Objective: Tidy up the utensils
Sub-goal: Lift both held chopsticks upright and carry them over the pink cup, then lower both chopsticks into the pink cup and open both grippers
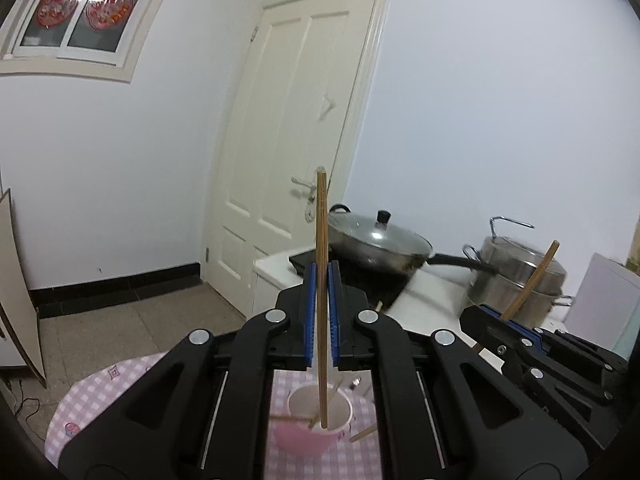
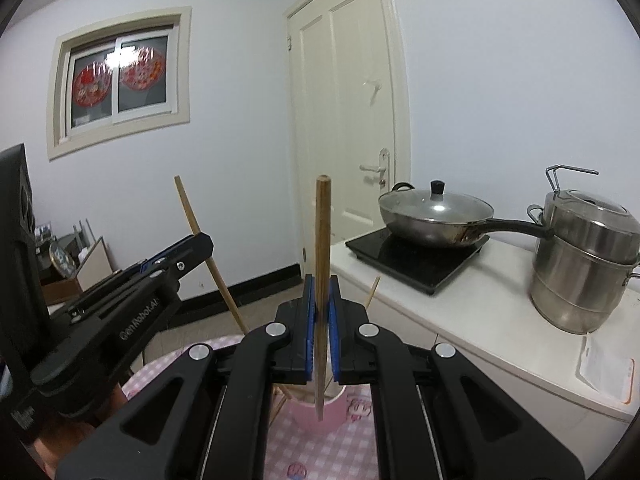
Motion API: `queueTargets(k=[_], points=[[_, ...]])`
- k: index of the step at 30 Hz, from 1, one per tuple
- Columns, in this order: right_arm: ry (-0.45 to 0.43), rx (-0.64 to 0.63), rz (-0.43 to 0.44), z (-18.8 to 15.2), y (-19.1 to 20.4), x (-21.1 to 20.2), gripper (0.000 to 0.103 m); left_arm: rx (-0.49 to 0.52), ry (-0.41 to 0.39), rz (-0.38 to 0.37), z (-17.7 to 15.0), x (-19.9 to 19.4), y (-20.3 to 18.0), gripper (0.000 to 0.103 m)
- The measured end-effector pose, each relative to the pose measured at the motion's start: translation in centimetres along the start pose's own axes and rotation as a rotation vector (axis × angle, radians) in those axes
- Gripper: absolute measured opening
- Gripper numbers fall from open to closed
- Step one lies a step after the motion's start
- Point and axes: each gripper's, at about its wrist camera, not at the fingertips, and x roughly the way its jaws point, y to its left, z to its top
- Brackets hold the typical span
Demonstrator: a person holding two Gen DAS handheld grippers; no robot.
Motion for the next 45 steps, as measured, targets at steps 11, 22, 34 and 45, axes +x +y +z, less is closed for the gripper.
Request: queueTargets(k=[11,22,34,45], points=[[0.015,0.040,0.001,-2.0,-1.9,3.3,0.005,0.036,0.027,0.042,-3.5,4.1,-0.4,0.006],[0.096,0.066,-0.002,-4.5,-2.5,5.6,0.005,0.078,0.105,0.049,-6.0,5.8,0.2,0.006],[0.165,0.092,-0.002,-6.2,-2.8,7.3,0.005,0.110,0.187,0.042,-7.4,6.9,0.7,0.007],[0.199,0.124,-0.007,-6.8,-3.3,7.8,0.006,0.120,0.215,0.023,-7.1,6.8,0.4,0.007]])
